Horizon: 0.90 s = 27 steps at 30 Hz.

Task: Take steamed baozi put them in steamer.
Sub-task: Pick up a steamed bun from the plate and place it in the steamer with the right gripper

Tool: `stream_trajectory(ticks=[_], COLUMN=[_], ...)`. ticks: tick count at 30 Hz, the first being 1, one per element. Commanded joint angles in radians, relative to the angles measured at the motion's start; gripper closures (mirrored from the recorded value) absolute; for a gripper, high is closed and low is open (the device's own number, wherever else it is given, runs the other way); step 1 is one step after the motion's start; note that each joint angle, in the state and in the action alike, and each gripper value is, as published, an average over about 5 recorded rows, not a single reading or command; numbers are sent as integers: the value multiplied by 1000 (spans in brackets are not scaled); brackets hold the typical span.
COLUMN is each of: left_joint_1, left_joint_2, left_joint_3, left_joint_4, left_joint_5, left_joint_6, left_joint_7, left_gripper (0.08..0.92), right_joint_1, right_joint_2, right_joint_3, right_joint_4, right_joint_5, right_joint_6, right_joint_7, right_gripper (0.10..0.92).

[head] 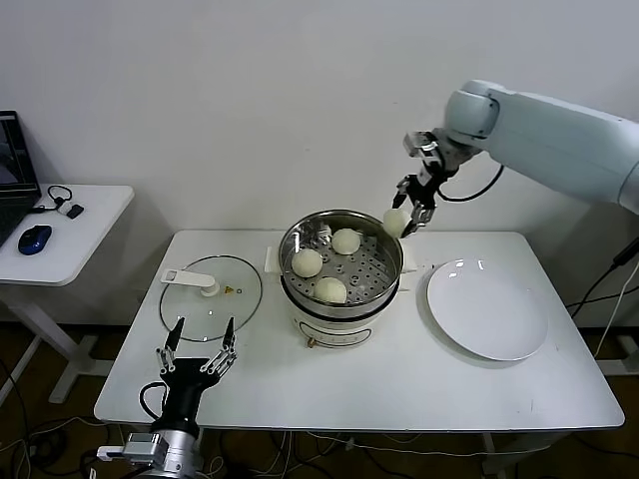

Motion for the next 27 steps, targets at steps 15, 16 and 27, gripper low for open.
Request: stream_trajectory(ticks=[15, 16, 27], left_joint_1=[-2, -2, 1], left_joint_2=[1, 1, 1], left_joint_3=[-7, -7, -9], left_joint_4=[5, 5, 4], left_joint_5=[-4, -4, -5], left_joint_6=[1, 1, 1], left_joint_7=[-1, -1, -1], left_gripper=[177, 177, 177], right_joint_1=[-185, -188, -220], right_joint_2=[112, 112, 127], right_joint_3=[13, 15, 35], right_joint_4=[-36, -42, -90], right_joint_5=[-30, -34, -63], right_joint_6=[-38, -37, -30], right_joint_7=[17, 16, 16], right_gripper=[347, 347, 347])
